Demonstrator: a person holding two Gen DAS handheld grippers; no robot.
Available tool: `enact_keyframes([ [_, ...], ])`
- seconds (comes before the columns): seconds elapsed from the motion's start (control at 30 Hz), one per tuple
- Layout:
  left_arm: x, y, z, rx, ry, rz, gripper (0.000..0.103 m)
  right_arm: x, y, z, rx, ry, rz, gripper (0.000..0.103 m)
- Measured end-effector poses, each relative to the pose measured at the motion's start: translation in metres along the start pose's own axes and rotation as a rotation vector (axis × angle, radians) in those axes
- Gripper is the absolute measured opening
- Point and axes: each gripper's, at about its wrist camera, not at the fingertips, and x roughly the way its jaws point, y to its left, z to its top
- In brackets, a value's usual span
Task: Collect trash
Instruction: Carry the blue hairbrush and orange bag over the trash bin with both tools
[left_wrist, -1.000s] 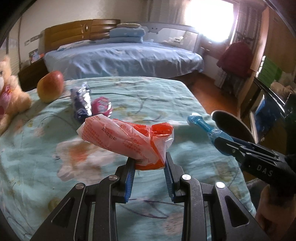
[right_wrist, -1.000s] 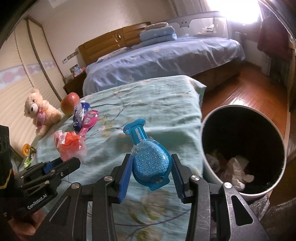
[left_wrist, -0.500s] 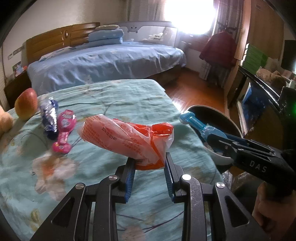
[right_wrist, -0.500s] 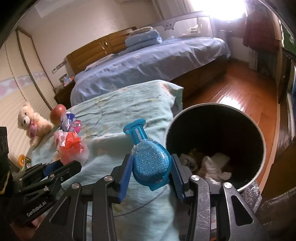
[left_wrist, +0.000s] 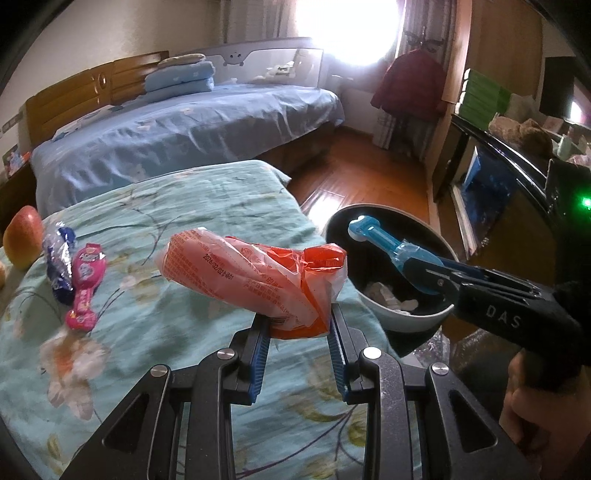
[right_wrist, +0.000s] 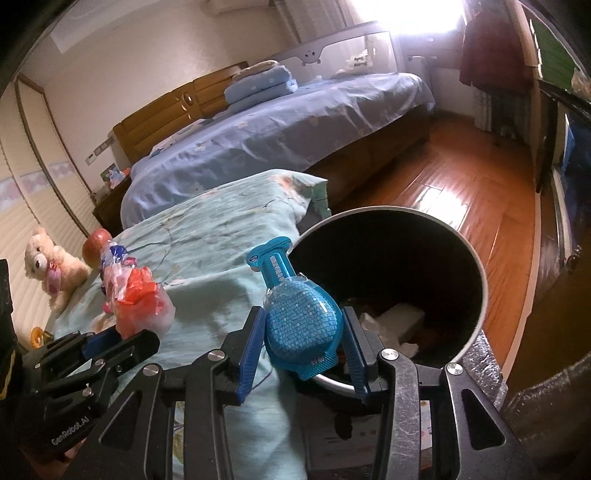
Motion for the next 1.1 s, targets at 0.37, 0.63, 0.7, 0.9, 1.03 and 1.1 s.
enact_keyframes([
  [0.37,0.01,-0.016,0.01,0.033,0.005,-0.021,0.029,0.0,-0.017,0.004,0.026,-0.003,-0.017,0.042],
  [0.63,0.02,-0.028,0.016,0.06,0.013,-0.038,0.029,0.0,-0.031,0.007,0.042,-0.003,-0.037,0.042],
  [0.7,0.023,-0.031,0.018,0.067,0.015,-0.041,0.029,0.0,-0.034,0.008,0.045,-0.003,-0.041,0.042],
  [0.9,0.031,-0.041,0.023,0.09,0.023,-0.049,0.029,0.002,-0.044,0.011,0.058,-0.003,-0.052,0.042],
  [1.03,0.036,-0.047,0.027,0.105,0.027,-0.055,0.029,0.003,-0.052,0.014,0.073,-0.004,-0.054,0.042],
  [1.1,0.04,-0.049,0.028,0.11,0.031,-0.057,0.029,0.004,-0.055,0.015,0.076,-0.004,-0.057,0.042],
])
